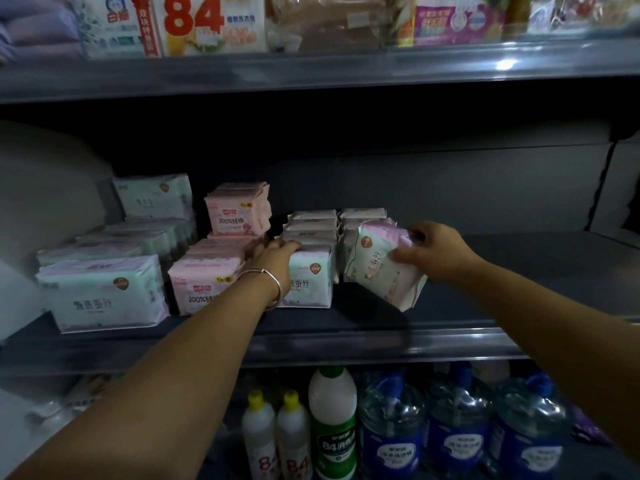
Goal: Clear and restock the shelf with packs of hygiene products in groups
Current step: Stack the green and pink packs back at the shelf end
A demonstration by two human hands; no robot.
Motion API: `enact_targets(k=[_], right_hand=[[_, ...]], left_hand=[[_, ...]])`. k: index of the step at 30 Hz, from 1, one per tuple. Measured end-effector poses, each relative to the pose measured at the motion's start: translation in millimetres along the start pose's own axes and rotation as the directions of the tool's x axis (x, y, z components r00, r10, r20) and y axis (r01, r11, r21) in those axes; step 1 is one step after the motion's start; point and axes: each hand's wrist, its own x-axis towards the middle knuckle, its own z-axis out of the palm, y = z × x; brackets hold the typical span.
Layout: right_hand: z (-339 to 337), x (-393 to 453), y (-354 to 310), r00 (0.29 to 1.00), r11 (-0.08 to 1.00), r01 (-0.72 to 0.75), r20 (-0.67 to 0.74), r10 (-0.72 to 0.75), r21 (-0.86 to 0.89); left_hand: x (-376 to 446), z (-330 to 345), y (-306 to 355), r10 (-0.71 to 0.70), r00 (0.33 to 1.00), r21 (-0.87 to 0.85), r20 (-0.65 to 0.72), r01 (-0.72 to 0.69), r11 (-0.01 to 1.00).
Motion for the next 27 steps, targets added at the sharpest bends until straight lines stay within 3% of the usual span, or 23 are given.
enact_targets(k=[3, 6, 9, 15, 17, 21, 27], right_hand=[[-4, 0, 1, 0.999, 0.999, -0.022, 0.035, 0.021, 0.029], [-10, -3, 3, 0.998, 0.998, -0.023, 0.060, 0.020, 0.051], [-18, -11, 3, 0.994, 0.997, -0.018, 0.113, 0.010, 0.077], [-32, -25, 8, 0.978, 0.982, -0.006, 0.206, -0.034, 0.191], [-38, -29, 10, 0.976, 0.975, -0.002, 0.214, -0.046, 0.222], [-49, -36, 16, 0.962, 0.957, -0.056, 0.272, -0.025, 0.285], [-58, -39, 27, 0.867, 0.853, -0.315, 0.493, 0.080, 0.416]], left_hand=[[-8, -10, 16, 0.064, 0.998, 0.058, 0.015, -0.065, 0.996], [-16, -21, 41, 0.173, 0.980, -0.188, -0.095, -0.189, 0.964], [-24, -30, 63, 0.225, 0.973, -0.442, -0.061, -0.228, 0.868], [-28, -32, 88, 0.268, 0.949, -0.804, 0.169, -0.025, 0.594], [-29, -30, 92, 0.277, 0.930, -0.847, 0.240, 0.062, 0.528], [-33, -33, 102, 0.289, 0.910, -0.855, 0.297, 0.119, 0.504], [-38, -34, 114, 0.333, 0.936, -0.907, 0.111, -0.041, 0.418]])
